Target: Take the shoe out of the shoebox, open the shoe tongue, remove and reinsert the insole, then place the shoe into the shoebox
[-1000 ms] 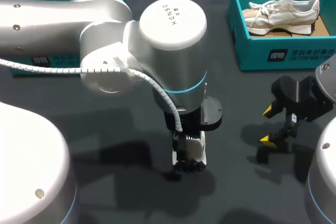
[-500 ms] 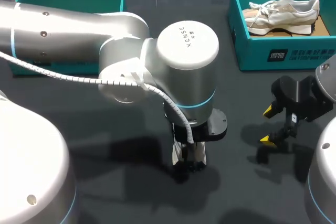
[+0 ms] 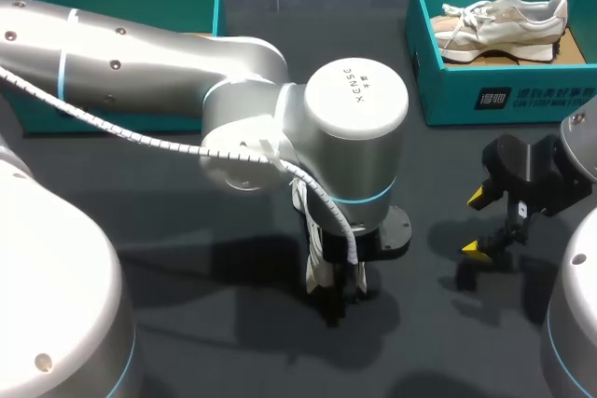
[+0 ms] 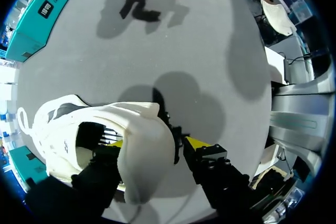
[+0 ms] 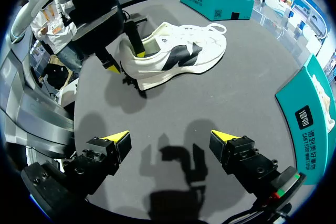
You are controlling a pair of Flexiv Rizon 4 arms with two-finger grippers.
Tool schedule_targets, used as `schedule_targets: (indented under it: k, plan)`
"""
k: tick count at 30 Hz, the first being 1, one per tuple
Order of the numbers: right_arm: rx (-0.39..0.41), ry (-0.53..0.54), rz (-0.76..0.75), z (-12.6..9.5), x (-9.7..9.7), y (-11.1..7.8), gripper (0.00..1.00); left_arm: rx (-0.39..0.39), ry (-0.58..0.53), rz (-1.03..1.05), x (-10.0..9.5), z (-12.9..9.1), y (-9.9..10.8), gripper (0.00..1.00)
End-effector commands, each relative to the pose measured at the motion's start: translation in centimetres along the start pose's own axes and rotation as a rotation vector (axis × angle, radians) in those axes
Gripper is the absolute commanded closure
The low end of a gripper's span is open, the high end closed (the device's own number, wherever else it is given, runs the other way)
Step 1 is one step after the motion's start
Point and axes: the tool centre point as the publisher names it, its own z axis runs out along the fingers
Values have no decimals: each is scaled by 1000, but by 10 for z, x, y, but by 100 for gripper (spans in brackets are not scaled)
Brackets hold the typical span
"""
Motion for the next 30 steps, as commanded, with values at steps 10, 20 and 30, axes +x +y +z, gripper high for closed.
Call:
schedule_targets:
  k: [10,20,30]
  plan:
    - [1,-4,0,-1,2,-1,0,-10,12,-22,5,18,-1,48]
    - [1,-4,0,-1,2,-1,0,4,25,-35,6,20,6,100]
    - [1,-4,0,-1,2,-1,0,39,40,13,8,5,12,100]
